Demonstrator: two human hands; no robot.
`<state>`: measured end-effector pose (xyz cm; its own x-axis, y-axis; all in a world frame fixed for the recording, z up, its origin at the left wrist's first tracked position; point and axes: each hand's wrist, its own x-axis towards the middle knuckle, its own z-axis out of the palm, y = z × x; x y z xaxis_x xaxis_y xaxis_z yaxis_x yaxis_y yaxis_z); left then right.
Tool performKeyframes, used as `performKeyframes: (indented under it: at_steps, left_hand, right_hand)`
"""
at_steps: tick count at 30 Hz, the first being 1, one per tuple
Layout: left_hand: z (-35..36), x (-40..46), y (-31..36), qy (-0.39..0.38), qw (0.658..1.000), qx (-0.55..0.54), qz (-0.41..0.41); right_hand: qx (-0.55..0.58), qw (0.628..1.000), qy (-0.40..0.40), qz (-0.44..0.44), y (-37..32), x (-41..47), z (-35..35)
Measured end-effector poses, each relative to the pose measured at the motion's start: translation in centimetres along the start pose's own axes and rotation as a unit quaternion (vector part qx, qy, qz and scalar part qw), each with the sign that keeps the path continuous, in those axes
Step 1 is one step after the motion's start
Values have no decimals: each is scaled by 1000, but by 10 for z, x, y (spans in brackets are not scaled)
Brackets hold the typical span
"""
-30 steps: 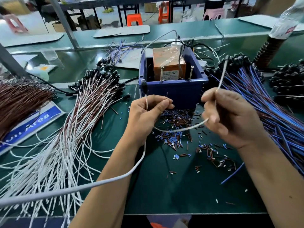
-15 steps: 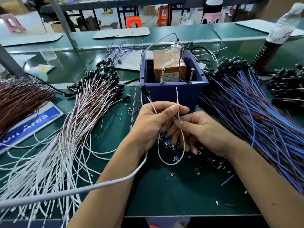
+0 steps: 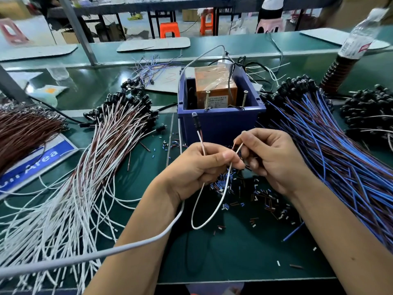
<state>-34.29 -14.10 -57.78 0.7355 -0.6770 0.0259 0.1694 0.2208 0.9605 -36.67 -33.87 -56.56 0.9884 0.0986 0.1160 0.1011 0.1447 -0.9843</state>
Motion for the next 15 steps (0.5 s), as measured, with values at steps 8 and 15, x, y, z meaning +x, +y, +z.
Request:
performKeyframes:
  at_steps: [8, 15]
  left_hand:
    - [7, 3, 2, 91, 990, -23, 103]
    - [14, 8, -3, 228, 958, 6, 175]
  right_hand:
    - [30, 997, 66, 20, 3, 6, -9]
    - [-8, 997, -74, -4, 11, 0, 12]
